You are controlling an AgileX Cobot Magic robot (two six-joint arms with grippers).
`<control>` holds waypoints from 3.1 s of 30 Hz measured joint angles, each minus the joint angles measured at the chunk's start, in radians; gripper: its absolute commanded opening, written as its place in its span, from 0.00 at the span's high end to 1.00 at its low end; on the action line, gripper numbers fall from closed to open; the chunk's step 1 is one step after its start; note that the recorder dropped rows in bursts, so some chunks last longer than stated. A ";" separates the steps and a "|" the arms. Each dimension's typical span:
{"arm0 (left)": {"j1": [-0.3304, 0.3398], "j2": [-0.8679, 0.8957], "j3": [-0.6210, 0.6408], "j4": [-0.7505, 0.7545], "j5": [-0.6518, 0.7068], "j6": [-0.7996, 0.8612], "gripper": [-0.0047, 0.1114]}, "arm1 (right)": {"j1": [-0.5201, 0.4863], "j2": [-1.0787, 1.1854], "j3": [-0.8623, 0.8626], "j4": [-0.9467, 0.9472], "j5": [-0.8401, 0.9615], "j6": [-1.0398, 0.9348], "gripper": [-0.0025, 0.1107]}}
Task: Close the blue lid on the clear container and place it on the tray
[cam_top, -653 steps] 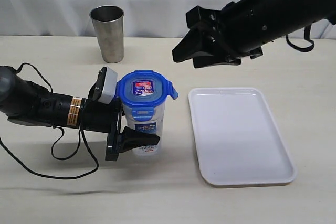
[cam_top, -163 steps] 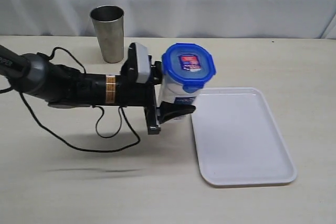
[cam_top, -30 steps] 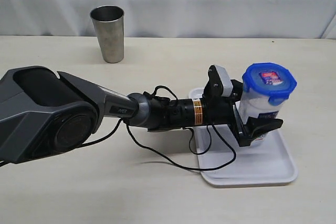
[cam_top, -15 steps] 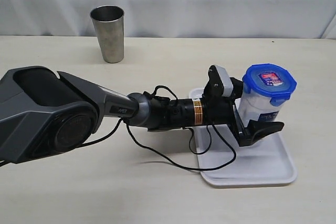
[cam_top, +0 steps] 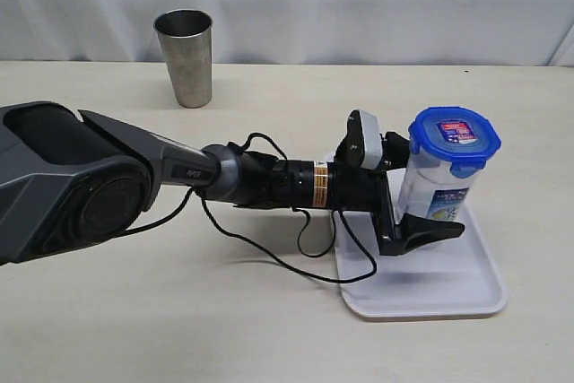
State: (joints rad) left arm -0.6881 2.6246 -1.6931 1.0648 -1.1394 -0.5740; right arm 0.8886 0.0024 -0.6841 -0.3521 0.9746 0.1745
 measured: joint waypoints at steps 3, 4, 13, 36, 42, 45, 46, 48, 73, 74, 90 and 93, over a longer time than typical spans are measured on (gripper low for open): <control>0.000 0.000 0.000 0.033 -0.002 0.000 0.11 | 0.000 0.000 0.000 0.000 0.000 0.000 0.94; 0.000 0.000 0.000 0.035 0.007 0.000 0.11 | 0.000 0.000 0.000 0.000 0.000 0.000 0.94; 0.002 0.000 0.000 0.043 0.050 -0.011 0.11 | 0.000 0.000 0.000 0.000 0.000 0.000 0.94; 0.188 -0.013 0.000 0.372 -0.070 -0.158 0.11 | 0.000 0.000 0.000 0.000 0.002 0.000 0.94; 0.244 -0.114 0.000 0.521 -0.070 -0.405 0.11 | 0.000 0.000 0.000 0.000 0.002 0.000 0.94; 0.286 -0.195 0.000 0.605 -0.074 -0.540 0.11 | 0.000 0.000 0.000 0.000 0.002 0.000 0.94; 0.295 -0.212 0.000 0.626 -0.074 -0.572 0.11 | 0.000 0.000 0.000 0.000 0.002 0.000 0.94; 0.316 -0.248 0.000 0.664 -0.074 -0.663 0.11 | 0.000 0.000 0.000 0.000 0.002 0.000 0.94; 0.639 -1.311 0.822 0.684 0.127 -0.783 0.11 | 0.000 0.000 0.000 0.082 0.002 0.000 0.94; 0.644 -1.353 0.845 0.684 0.119 -0.783 0.11 | 0.000 0.000 0.000 0.082 0.002 0.000 0.94; 0.653 -1.935 0.968 0.675 0.154 -0.836 0.11 | 0.000 0.000 0.000 0.082 0.002 0.000 0.94; 0.653 -1.949 0.969 0.679 0.137 -0.836 0.11 | 0.000 0.000 0.000 0.082 0.002 0.000 0.94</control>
State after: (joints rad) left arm -0.0351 0.6759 -0.7237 1.7438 -1.0026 -1.4099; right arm 0.8886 0.0024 -0.6841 -0.2706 0.9768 0.1745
